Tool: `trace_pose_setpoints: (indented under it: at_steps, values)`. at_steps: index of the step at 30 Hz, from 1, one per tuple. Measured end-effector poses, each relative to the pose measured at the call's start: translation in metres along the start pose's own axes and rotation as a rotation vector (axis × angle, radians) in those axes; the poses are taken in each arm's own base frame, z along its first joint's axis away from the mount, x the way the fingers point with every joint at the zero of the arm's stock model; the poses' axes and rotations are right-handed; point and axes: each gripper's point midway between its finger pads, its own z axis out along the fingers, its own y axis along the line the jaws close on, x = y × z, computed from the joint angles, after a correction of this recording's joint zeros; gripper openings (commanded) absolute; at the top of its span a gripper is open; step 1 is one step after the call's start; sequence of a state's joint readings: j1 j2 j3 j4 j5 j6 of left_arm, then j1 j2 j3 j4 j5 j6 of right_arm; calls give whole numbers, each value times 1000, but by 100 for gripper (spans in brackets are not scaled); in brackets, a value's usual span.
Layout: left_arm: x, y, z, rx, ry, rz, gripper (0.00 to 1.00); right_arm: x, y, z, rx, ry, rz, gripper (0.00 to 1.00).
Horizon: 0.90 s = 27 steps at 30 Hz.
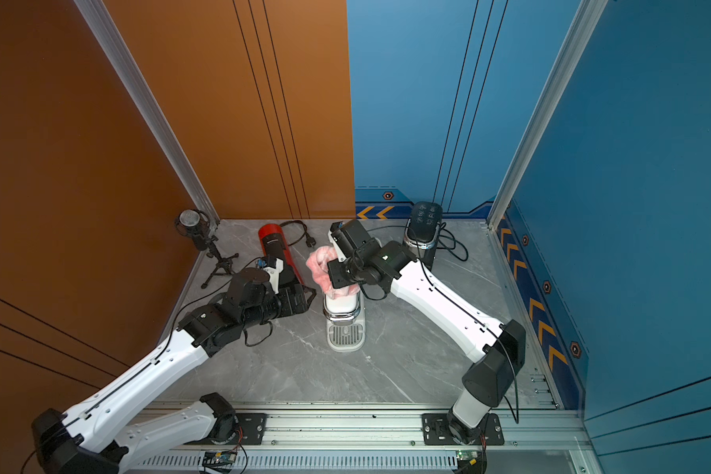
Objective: Wipe the surface of a coffee machine
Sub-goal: Wipe the dirt from the surface of the coffee machine.
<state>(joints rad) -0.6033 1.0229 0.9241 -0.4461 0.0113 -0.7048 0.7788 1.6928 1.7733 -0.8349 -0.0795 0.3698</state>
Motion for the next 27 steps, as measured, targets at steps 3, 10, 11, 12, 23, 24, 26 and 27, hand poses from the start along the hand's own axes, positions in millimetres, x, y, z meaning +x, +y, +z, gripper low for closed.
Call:
trace_pose_setpoints:
  at_steps: [3,10,11,12,23,24,26,27]
  values:
    - [-1,-1,-3,6,-6,0,99,-19,-4,16,-11,-13,22,0]
    - [-7,-7,-17,40,-44,5,99,-48,-24,37,-28,-57,68,0]
    - [-8,-8,-18,43,-45,6,99,-48,-25,37,-28,-59,69,0]
    - [-8,-8,-18,46,-45,7,99,-47,-24,37,-28,-63,66,0]
    - [-11,-5,-17,41,-44,23,99,28,29,-10,-76,-39,17,0]
    - [-12,-5,-16,39,-44,23,99,32,30,-14,-79,-37,24,0]
    - [-12,-5,-14,37,-40,23,99,35,26,-18,-75,-39,37,0]
    - [-12,-5,-13,35,-38,22,99,35,23,-19,-73,-41,42,0]
